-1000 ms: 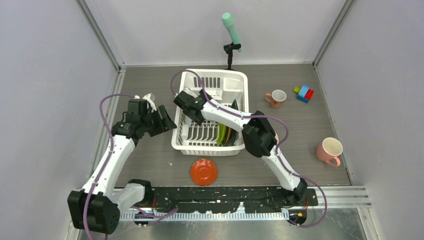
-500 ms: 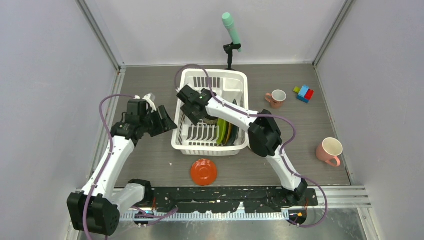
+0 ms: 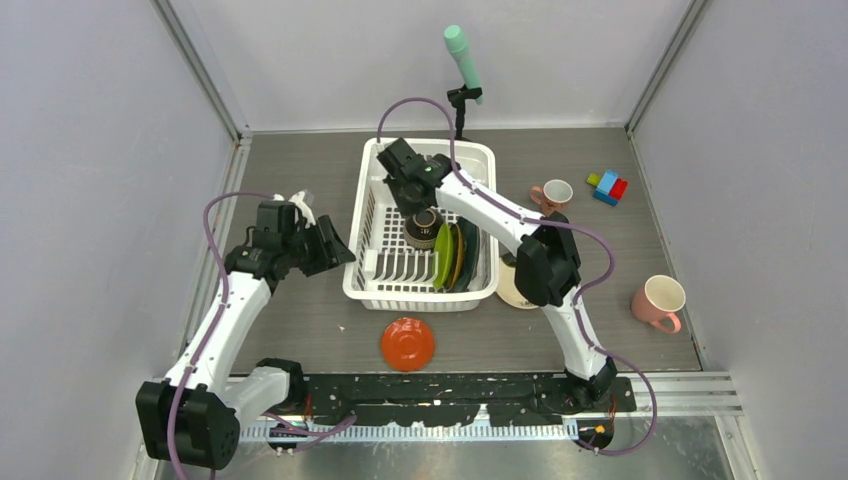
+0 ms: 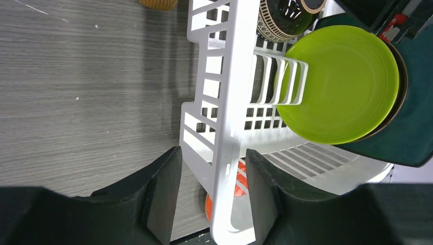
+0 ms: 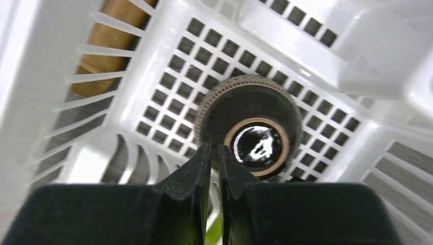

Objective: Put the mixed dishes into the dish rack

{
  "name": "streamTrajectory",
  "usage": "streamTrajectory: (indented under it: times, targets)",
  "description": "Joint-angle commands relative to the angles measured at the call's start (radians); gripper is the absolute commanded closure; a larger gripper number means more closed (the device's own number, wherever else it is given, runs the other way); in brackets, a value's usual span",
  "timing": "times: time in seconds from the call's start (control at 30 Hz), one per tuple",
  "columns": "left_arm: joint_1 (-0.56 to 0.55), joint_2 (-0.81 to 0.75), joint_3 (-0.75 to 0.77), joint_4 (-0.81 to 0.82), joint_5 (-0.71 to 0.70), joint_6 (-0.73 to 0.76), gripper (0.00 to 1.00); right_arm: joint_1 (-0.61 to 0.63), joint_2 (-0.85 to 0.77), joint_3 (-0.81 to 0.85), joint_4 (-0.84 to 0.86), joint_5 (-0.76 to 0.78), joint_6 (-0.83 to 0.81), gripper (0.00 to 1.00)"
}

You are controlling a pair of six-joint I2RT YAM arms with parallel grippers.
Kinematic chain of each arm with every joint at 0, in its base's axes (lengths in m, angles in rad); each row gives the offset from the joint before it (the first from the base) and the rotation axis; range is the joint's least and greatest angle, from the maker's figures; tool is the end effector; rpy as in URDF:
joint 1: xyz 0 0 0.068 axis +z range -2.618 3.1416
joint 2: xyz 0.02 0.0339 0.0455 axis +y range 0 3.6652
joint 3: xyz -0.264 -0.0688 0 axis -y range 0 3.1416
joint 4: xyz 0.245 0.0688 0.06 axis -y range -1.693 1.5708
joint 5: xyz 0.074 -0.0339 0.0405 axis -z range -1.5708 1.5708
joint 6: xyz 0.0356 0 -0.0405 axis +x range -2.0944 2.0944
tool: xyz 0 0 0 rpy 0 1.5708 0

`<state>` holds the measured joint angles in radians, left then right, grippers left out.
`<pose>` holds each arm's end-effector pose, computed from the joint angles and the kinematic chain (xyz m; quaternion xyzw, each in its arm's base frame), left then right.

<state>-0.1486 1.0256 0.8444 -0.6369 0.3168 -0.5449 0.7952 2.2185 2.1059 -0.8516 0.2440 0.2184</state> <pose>0.2047 -0.0419 0.2754 -0.1239 0.9118 -0.2613 0.2915 0.3502 0.3448 0.2669 -0.2346 0.9185 0.0423 0.3156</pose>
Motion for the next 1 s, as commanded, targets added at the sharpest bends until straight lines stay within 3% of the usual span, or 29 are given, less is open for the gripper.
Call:
streamTrajectory:
  times: [0.0, 0.17, 0.47, 0.63, 0.97]
  targets:
    - [0.004, 0.000, -0.008, 0.055, 0.036, 0.006, 0.50, 0.019, -0.014, 0.042, 0.068, -0.112, 0.077, 0.86]
    - [0.003, 0.031, -0.023, 0.064, 0.057, 0.006, 0.51, 0.026, 0.040, 0.049, 0.069, -0.091, 0.136, 0.91]
    - [0.004, 0.071, -0.022, 0.063, 0.083, 0.036, 0.59, 0.018, 0.156, 0.147, -0.110, 0.152, 0.189, 0.91]
    - [0.004, 0.042, -0.024, 0.056, 0.056, 0.048, 0.60, -0.050, 0.149, 0.143, -0.207, 0.215, 0.216, 0.96]
    - [0.003, 0.034, -0.021, 0.053, 0.060, 0.048, 0.61, -0.105, 0.124, 0.142, -0.252, 0.326, 0.235, 0.96]
